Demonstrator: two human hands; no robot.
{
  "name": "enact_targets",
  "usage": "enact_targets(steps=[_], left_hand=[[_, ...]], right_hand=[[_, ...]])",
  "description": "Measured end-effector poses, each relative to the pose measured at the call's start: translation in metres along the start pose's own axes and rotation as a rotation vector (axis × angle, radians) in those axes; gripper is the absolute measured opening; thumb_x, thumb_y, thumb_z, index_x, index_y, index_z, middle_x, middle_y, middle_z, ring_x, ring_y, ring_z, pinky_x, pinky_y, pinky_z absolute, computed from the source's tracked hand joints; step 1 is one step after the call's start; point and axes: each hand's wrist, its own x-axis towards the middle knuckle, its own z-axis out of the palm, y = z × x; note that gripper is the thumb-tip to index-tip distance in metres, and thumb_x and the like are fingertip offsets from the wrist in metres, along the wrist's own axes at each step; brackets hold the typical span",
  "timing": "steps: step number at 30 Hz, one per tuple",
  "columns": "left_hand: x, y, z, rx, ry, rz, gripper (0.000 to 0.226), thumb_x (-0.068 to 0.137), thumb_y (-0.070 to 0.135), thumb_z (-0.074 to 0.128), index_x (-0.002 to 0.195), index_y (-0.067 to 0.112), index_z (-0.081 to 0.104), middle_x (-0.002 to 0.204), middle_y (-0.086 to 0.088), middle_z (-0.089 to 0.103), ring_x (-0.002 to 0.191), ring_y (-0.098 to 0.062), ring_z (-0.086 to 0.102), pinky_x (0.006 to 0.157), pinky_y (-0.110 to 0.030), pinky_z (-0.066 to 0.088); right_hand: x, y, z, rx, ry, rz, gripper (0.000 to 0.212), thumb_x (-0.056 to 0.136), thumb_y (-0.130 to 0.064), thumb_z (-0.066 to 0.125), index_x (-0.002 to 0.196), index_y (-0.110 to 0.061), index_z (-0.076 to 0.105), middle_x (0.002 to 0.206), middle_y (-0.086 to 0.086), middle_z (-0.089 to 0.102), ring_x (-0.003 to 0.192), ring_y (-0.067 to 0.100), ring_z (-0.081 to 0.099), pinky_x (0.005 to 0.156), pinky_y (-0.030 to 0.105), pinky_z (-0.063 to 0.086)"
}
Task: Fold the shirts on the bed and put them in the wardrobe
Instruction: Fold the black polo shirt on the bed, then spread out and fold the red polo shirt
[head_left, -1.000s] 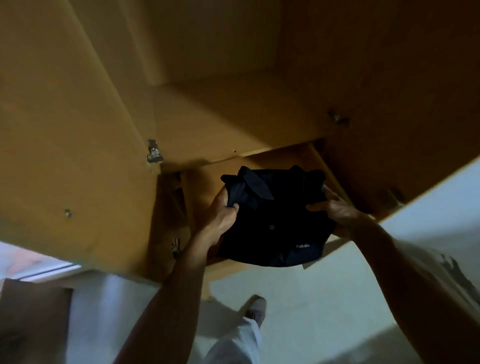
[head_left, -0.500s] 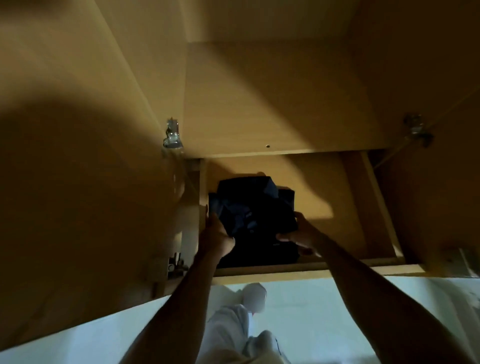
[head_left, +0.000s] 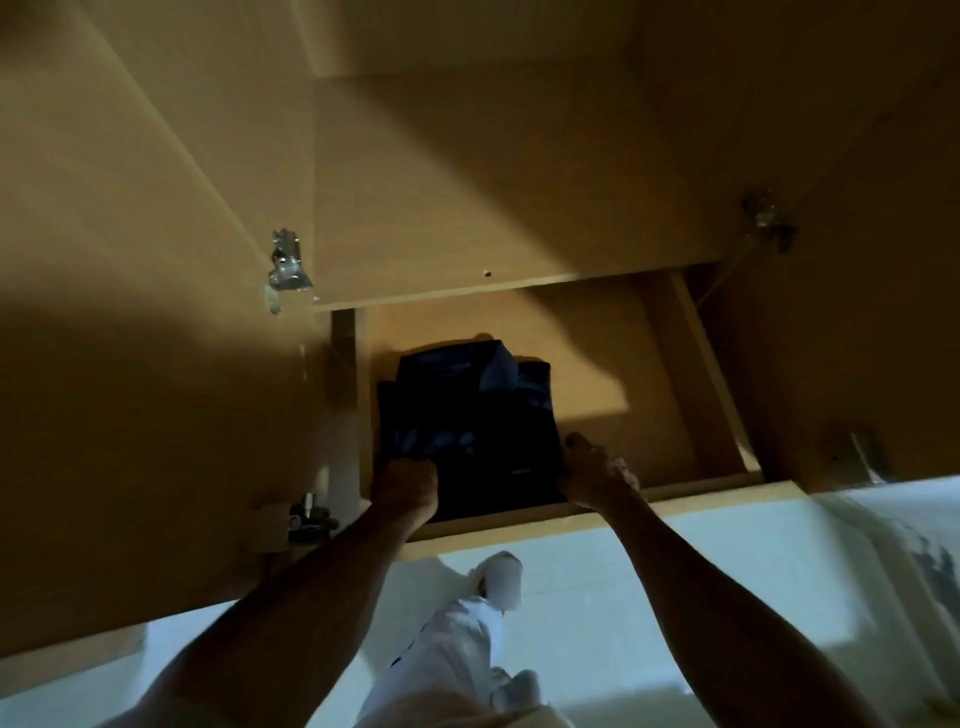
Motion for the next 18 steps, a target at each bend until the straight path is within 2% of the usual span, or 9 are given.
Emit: enact_targets(steps=[1,3,5,7,10,12,15,18], left_hand=[[0.0,0.001,0.0,0.12,-0.011,0.004,0.032,0.102,0.011,0.044,0.13,0.008,0.059,0.133,-0.013,0.063,0.127,-0.032,0.058,0.099,-0.038,0.051],[-0.013,0.008,-0.007,0.153,0.019,0.013,0.028,0.102,0.012,0.045,0.124,0.011,0.062,0.128,-0.009,0.066,0.125,-0.03,0.06,0.097,-0.041,0.051],[-0.025,0.014,-0.01,0.194,0.109,0.037,0.025,0.101,0.014,0.046,0.12,0.014,0.062,0.123,-0.01,0.066,0.12,-0.032,0.061,0.093,-0.044,0.052],[-0.038,0.029,-0.013,0.139,0.17,0.101,0.025,0.097,0.015,0.05,0.121,0.016,0.059,0.119,-0.012,0.065,0.115,-0.035,0.061,0.087,-0.044,0.053],[-0.064,0.059,-0.012,0.098,0.268,0.269,0.037,0.092,0.017,0.059,0.129,0.018,0.058,0.116,-0.01,0.067,0.109,-0.032,0.064,0.08,-0.04,0.056],[-0.085,0.081,0.001,0.081,0.325,0.45,0.039,0.089,0.016,0.06,0.128,0.02,0.06,0.113,-0.006,0.068,0.105,-0.029,0.065,0.076,-0.039,0.058],[-0.131,0.107,0.038,-0.047,0.356,0.729,0.029,0.09,0.012,0.06,0.117,0.021,0.067,0.111,-0.004,0.07,0.103,-0.029,0.066,0.078,-0.038,0.057],[-0.197,0.137,0.096,-0.11,0.193,1.01,0.028,0.095,0.008,0.053,0.113,0.021,0.07,0.111,0.001,0.072,0.102,-0.022,0.066,0.081,-0.032,0.055]], right_hand=[[-0.014,0.002,-0.004,0.025,0.073,-0.006,0.038,0.098,-0.041,0.049,0.13,-0.022,0.047,0.124,0.018,0.062,0.114,0.043,0.061,0.09,0.044,0.051],[-0.033,0.011,-0.005,0.086,0.259,-0.094,0.032,0.097,-0.037,0.05,0.124,-0.022,0.059,0.116,0.015,0.069,0.107,0.04,0.065,0.084,0.04,0.053],[-0.051,0.025,0.0,0.124,0.463,-0.197,0.03,0.087,-0.028,0.051,0.108,-0.02,0.071,0.106,0.009,0.073,0.1,0.035,0.068,0.08,0.039,0.056],[-0.075,0.047,0.011,0.189,0.634,-0.239,0.029,0.082,-0.022,0.049,0.097,-0.018,0.074,0.101,0.004,0.074,0.099,0.03,0.067,0.082,0.041,0.055],[-0.125,0.077,0.04,0.282,0.834,-0.21,0.016,0.086,-0.008,0.06,0.093,-0.015,0.074,0.101,0.001,0.074,0.1,0.024,0.066,0.09,0.038,0.053],[-0.167,0.098,0.065,0.355,0.923,-0.146,0.017,0.085,-0.004,0.064,0.095,-0.013,0.074,0.102,0.001,0.074,0.097,0.023,0.067,0.087,0.032,0.05],[-0.242,0.136,0.122,0.483,0.975,0.033,0.019,0.085,-0.008,0.066,0.099,-0.019,0.074,0.104,-0.002,0.072,0.08,0.019,0.065,0.078,0.028,0.05],[-0.329,0.177,0.2,0.611,1.003,0.289,0.019,0.087,-0.014,0.066,0.102,-0.023,0.074,0.105,-0.005,0.072,0.063,0.015,0.06,0.075,0.03,0.051]])
